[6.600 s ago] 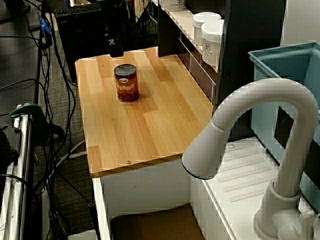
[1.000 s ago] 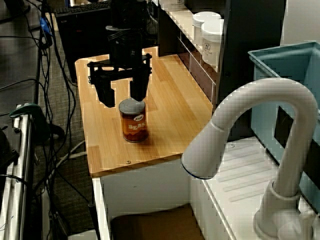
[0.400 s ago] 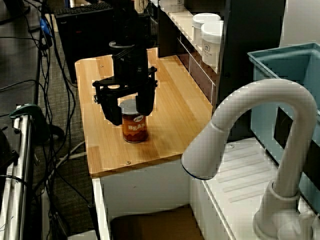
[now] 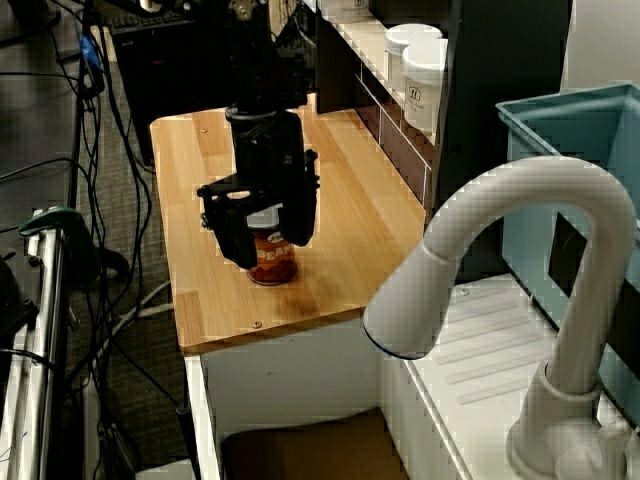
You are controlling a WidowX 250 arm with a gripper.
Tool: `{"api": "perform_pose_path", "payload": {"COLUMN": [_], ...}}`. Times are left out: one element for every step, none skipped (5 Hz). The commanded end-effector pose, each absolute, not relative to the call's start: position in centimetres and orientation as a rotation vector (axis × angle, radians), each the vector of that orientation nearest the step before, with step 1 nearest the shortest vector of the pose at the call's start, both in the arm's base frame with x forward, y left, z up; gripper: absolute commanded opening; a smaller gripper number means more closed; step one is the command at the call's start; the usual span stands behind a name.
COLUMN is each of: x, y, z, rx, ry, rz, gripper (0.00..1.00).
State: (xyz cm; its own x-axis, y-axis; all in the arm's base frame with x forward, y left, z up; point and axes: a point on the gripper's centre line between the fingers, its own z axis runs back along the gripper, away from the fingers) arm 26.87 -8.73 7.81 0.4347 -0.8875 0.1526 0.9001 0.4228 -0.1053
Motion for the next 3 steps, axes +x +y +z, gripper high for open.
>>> {"api": "perform_pose_path", "payload": {"x": [27.9, 27.8, 27.7], "y": [-8.1, -7.6, -6.7], "z": [7.5, 6.8, 6.3], "rx": [-0.181, -0.175, -0.201], "ry": [-0.098, -0.082, -0.058], "rz": [-1.083, -1.108, -1.148], "gripper": [1.0, 1.0, 1.0]}}
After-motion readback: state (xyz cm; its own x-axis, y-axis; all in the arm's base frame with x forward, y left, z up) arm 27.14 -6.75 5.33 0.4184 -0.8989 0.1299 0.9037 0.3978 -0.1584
